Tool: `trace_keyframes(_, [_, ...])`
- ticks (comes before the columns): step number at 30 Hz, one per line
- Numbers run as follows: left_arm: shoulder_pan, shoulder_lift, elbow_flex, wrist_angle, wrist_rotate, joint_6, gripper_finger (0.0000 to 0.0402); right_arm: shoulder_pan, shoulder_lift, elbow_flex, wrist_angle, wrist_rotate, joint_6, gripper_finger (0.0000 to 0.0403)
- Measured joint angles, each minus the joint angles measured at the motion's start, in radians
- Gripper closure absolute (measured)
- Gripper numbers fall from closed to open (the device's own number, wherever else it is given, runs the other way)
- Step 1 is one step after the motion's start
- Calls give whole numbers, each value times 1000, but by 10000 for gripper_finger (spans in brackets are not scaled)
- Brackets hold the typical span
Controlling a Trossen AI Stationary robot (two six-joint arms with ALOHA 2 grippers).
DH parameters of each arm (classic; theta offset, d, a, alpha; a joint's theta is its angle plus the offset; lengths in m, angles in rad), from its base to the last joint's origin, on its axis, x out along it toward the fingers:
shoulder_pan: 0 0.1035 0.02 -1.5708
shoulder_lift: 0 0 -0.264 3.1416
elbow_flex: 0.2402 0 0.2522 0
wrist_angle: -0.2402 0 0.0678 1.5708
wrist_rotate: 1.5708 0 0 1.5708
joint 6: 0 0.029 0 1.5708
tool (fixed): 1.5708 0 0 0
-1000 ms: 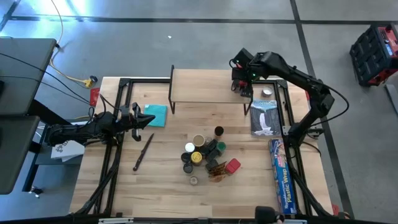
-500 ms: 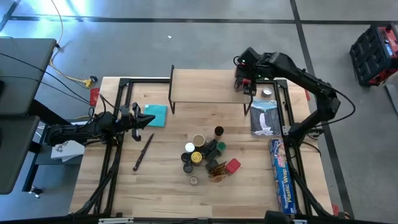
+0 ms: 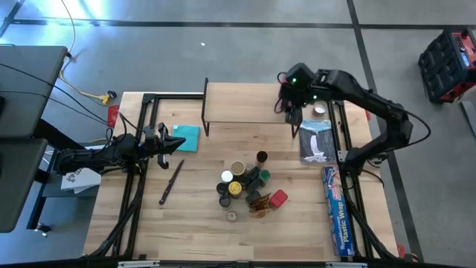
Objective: Shelf spices
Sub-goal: Put the red seasoning can on the shelf
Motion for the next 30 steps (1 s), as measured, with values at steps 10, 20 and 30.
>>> trace_keyframes(10, [0,0,0,0,0,0,401,0,0,-161,94,105,-1,397])
trace_keyframes(20, [0,0,0,0,0,0,401,-88,1,-243,222,153,-26,401])
trace_keyframes(30, [0,0,0,0,0,0,401,-126,1,-243,250,162,-77,402])
